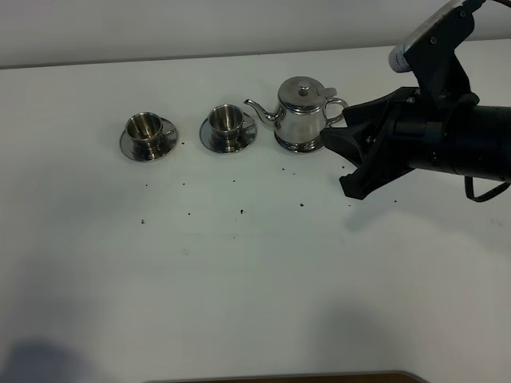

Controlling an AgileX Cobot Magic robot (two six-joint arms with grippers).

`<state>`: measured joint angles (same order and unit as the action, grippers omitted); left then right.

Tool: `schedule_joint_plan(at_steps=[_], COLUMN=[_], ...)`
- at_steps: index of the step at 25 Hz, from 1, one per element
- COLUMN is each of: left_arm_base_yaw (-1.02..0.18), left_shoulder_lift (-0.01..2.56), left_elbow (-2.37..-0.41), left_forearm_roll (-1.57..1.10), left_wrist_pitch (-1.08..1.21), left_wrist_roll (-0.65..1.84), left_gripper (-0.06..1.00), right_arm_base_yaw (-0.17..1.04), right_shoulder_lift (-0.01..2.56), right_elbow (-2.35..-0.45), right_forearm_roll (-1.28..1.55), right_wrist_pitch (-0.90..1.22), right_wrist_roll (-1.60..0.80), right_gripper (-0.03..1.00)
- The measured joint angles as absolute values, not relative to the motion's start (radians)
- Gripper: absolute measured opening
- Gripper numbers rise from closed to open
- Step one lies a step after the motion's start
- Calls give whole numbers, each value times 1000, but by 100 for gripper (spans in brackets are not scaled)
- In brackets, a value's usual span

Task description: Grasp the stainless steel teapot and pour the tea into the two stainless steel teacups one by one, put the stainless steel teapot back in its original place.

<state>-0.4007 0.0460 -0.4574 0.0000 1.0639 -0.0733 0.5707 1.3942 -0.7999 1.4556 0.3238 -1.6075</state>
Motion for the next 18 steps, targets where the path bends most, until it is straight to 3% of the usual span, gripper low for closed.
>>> schedule_joint_plan(at_steps=[4,14,18], left_arm_base_yaw=[-368,-82,-55], left_shoulder_lift=[46,46,46], left_elbow=[-457,-457,-457], left_forearm_roll=[0,-5,-5], left_wrist_pitch=[1064,1064,1064], left_wrist_roll=[-72,-72,-72], left_gripper=[38,38,38], right_arm_base_yaw=[571,571,571], right_shoulder_lift=[1394,1393,1393], right_elbow=[-812,-868,-868], right_forearm_roll=[1456,1458,1458], right_wrist_pitch=[325,377,377], right_wrist_roll=[-1603,-1579,-1578], right_gripper=[37,41,41])
